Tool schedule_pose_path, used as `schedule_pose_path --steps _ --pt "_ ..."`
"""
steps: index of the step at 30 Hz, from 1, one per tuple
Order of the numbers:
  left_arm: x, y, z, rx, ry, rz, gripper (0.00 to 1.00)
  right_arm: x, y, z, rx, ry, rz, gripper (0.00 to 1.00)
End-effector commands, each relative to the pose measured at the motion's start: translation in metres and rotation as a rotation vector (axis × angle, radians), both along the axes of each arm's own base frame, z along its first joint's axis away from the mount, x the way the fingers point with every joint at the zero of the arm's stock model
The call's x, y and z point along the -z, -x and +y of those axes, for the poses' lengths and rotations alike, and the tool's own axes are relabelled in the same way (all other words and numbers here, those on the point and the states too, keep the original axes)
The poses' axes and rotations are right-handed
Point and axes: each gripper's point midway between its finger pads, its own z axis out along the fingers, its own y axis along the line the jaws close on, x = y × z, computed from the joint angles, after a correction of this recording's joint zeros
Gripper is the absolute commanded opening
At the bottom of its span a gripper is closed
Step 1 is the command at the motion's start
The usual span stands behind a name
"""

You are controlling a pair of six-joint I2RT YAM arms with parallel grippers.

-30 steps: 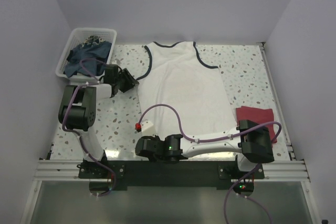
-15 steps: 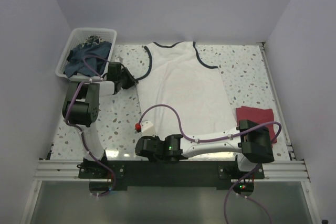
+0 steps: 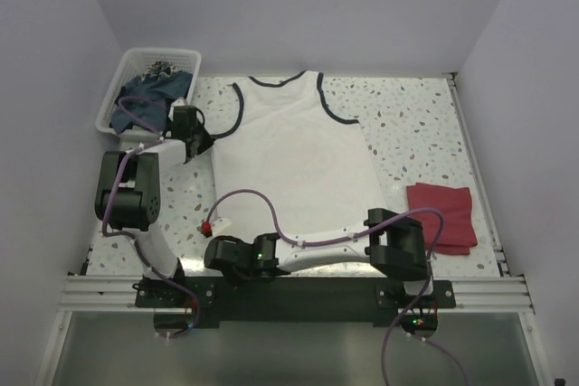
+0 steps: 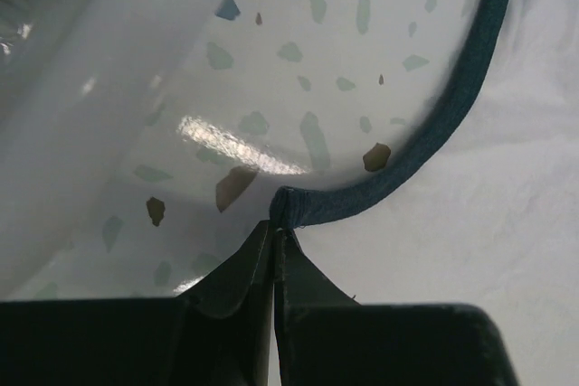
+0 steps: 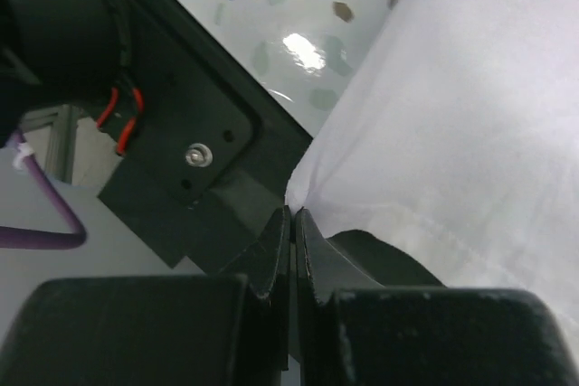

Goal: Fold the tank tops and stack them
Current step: Fold the tank top

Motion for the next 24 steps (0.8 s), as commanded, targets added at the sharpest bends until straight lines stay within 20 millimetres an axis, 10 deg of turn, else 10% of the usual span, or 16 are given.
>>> schedule_pose_path --steps 1,12,24 --pt "-0.035 -0.018 0.030 -0.103 -0.075 -0.068 0.02 -0.030 0.012 0.034 -0.083 -0.104 0.036 0.00" --pt "-0.065 -0.037 -0.001 -0.056 -0.059 -0.102 0.00 -0.059 -0.035 0.001 0.023 -0.220 0.076 0.00" --pt "-0.049 -0.060 -0.072 0.036 -0.065 -0.065 0.00 -0.030 -0.055 -0.065 0.187 -0.224 0.098 0.00"
